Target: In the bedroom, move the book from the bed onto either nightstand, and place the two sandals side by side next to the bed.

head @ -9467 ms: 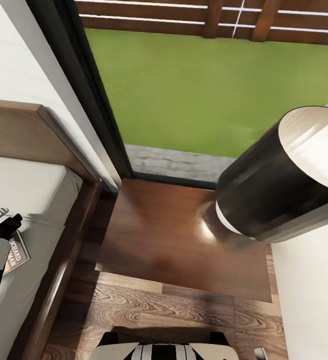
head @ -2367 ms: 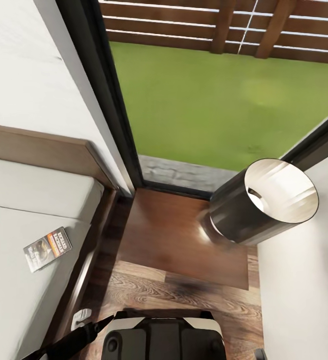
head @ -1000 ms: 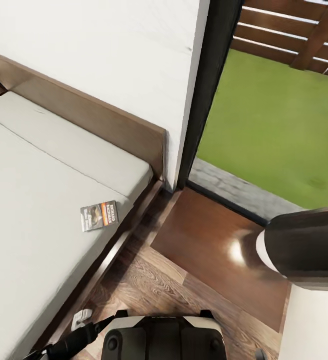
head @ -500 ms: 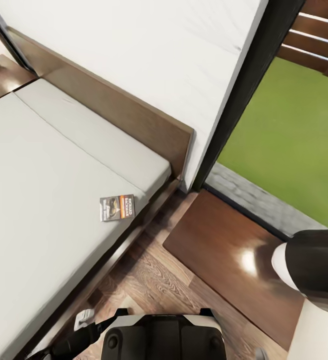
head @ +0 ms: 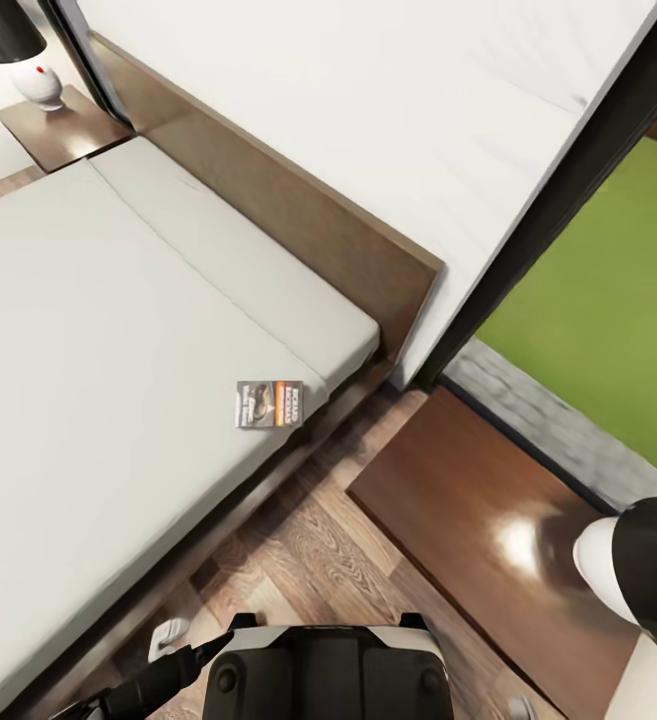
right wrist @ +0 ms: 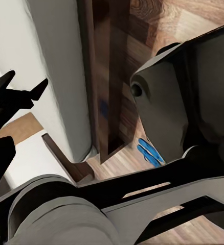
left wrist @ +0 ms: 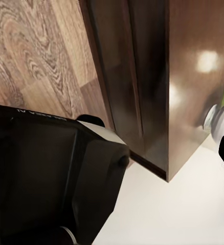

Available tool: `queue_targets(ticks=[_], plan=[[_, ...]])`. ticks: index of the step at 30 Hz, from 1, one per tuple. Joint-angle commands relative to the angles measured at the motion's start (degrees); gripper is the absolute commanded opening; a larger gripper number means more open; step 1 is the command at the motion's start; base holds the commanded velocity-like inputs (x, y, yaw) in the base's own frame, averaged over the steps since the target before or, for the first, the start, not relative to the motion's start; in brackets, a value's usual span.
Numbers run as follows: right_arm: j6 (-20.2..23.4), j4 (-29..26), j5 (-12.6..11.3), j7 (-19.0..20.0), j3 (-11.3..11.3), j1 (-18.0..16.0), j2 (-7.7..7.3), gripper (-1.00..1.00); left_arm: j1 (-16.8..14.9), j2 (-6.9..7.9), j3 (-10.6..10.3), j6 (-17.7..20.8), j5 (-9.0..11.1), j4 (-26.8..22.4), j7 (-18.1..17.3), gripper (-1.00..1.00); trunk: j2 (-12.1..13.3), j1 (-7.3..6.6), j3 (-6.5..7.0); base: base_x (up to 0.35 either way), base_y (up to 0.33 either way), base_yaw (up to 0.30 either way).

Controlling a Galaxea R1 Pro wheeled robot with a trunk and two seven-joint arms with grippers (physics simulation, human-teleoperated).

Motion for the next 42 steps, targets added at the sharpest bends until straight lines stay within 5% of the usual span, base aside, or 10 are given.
queue_targets(ticks=[1, 13, 16, 18, 26, 28, 31, 36, 37, 42], plan=[[0.58, -0.03, -0.60, 0.17, 0.47, 0.01, -0.03, 1.00, -0.03, 0.01, 0.03, 0.30, 0.14, 0.03, -0.22, 1.00, -0.08, 0.03, -0.11, 0.000, 0.000, 0.217], [0.26, -0.07, -0.60, -1.00, 0.51, 0.03, 0.38, 1.00, -0.03, -0.26, 0.03, 0.30, 0.13, 0.03, -0.15, 1.00, -0.08, 0.03, -0.33, 0.000, 0.000, 0.061], [-3.59, -0.08, -0.62, -12.78, 0.51, 0.01, 0.49, 1.00, -0.03, -0.27, 0.03, 0.30, 0.13, 0.03, -0.19, 1.00, -0.08, 0.03, -0.33, 0.000, 0.000, 0.000], [-4.14, -0.09, -0.65, -15.55, 0.49, 0.01, 0.52, 1.00, -0.03, -0.31, 0.03, 0.30, 0.10, 0.09, -0.20, 1.00, -0.08, 0.03, -0.33, 0.000, 0.000, 0.000], [-3.50, -5.10, -1.16, -17.60, -0.19, -0.04, 0.12, 1.00, -0.03, -0.28, 0.03, 0.37, 0.05, 0.79, -0.27, 1.00, -0.08, 0.03, -0.33, 0.000, 0.000, 0.000], [-1.61, -10.21, -1.22, -17.71, -0.24, -0.05, 0.08, 1.00, -0.03, -0.28, 0.03, 0.38, 0.05, 0.79, -0.29, 1.00, -0.08, 0.03, -0.33, 0.000, 0.000, 0.000], [12.41, -26.36, -1.30, -18.01, -0.32, -0.06, 0.02, 1.00, -0.03, -0.33, 0.03, 0.39, 0.05, 0.81, -0.29, 1.00, -0.08, 0.03, -0.33, 0.000, 0.000, 0.000], [26.34, -45.09, -1.30, -21.06, -2.28, -0.22, 0.48, 1.00, -0.03, -0.31, 0.03, 0.39, 0.05, 0.75, -0.50, 1.00, -0.08, 0.03, -0.33, 0.000, 0.000, 0.000], [27.31, -47.25, -1.35, -23.45, -2.57, -0.29, 1.09, 1.00, -0.03, -0.32, 0.03, 0.39, 0.05, 0.76, -0.50, 1.00, -0.08, 0.03, -0.33, 0.000, 0.000, 0.000], [28.44, -51.42, -1.87, -42.59, -3.22, -0.68, 15.04, 1.00, -0.03, -0.62, -0.04, 0.34, -0.03, 0.73, -0.54, 1.00, -0.08, 0.03, -0.33, 0.000, 0.000, 0.000]])
